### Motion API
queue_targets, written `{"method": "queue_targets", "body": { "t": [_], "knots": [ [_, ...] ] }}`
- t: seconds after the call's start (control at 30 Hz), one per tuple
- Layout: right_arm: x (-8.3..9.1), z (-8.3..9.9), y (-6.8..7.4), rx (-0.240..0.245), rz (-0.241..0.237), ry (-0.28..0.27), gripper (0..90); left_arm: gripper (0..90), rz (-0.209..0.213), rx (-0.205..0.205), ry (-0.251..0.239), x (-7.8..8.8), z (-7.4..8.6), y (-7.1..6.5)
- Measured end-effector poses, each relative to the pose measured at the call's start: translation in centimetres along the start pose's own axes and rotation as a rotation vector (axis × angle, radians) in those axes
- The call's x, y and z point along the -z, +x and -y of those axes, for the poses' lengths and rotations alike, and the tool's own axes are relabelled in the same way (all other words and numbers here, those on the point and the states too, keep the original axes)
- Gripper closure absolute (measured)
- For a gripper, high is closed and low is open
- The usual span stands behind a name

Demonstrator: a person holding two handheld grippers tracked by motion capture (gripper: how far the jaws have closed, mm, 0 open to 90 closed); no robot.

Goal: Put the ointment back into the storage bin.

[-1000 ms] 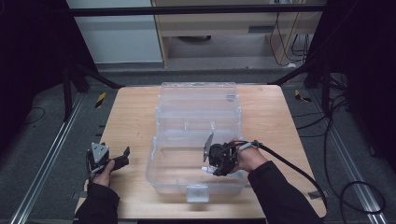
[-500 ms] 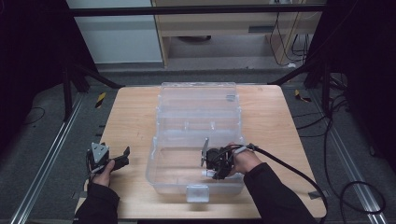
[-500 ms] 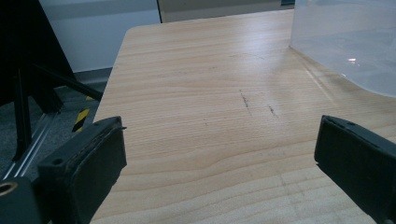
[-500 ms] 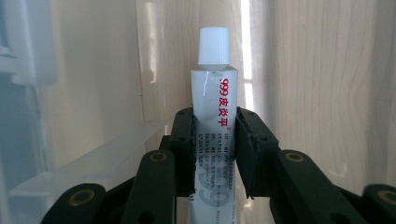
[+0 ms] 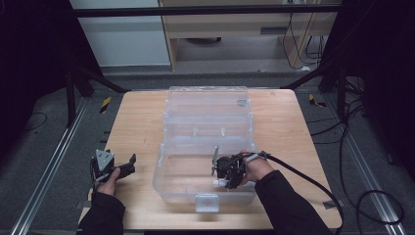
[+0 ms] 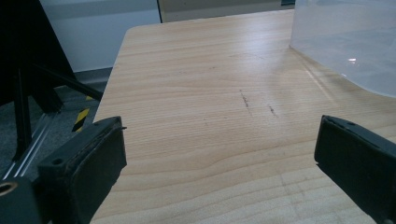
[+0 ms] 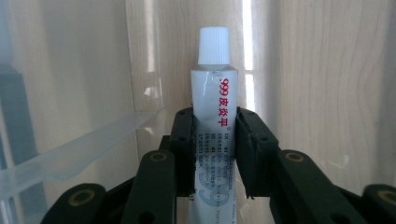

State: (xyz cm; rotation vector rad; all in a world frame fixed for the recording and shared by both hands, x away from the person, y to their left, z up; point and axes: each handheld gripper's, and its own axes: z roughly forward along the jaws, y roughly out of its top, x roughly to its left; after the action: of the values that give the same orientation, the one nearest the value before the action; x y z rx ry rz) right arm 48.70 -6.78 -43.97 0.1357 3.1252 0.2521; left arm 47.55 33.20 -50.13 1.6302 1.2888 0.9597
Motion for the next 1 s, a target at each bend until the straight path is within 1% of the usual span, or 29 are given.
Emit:
{"method": "queue_targets", "body": {
  "t": [0.07, 0.1, 0.27, 0.4, 0.43, 0.57, 0.6, 0.7, 0.77, 0.83, 1.0],
  "knots": [
    [-0.2, 0.0, -0.1, 0.017, 0.002, -0.003, 69.7, 1.6, 0.0, 0.0, 0.0, 0.0, 0.0, 0.0],
    [-0.2, -0.1, 0.0, -0.001, 0.004, 0.009, 69.7, 1.6, 0.0, 0.001, 0.0, 0.0, 0.0, 0.0],
    [-0.7, -0.2, 0.1, 0.018, -0.003, 0.02, 69.6, 1.6, 0.001, 0.0, 0.0, 0.0, 0.0, 0.0],
    [-0.9, -0.3, 0.1, 0.007, -0.002, 0.031, 69.5, 1.5, 0.0, 0.0, 0.0, 0.0, 0.0, 0.0],
    [-1.0, -0.2, 0.0, 0.015, -0.002, 0.029, 69.4, 1.6, 0.001, 0.0, 0.001, 0.0, 0.0, 0.0],
    [-1.1, -0.3, 0.0, 0.005, 0.001, 0.036, 69.4, 1.5, 0.0, 0.0, 0.0, 0.0, 0.0, 0.0],
    [-1.1, -0.3, -0.1, 0.013, 0.003, 0.031, 69.4, 1.6, 0.0, 0.0, 0.0, 0.0, 0.0, 0.0],
    [-1.1, -0.3, 0.0, 0.004, 0.004, 0.037, 69.1, 1.6, 0.0, 0.0, 0.0, 0.0, 0.0, 0.0],
    [-1.1, -0.3, 0.0, 0.0, 0.0, 0.049, 68.8, 1.6, 0.0, 0.0, 0.0, 0.0, 0.0, 0.0],
    [-1.2, -0.3, 0.0, 0.009, 0.004, 0.055, 68.6, 1.6, 0.0, 0.0, 0.0, 0.0, 0.0, 0.0],
    [-1.3, -0.4, 0.0, 0.003, -0.007, 0.064, 68.4, 1.6, 0.0, 0.0, 0.0, 0.0, 0.0, 0.0]
  ]
}}
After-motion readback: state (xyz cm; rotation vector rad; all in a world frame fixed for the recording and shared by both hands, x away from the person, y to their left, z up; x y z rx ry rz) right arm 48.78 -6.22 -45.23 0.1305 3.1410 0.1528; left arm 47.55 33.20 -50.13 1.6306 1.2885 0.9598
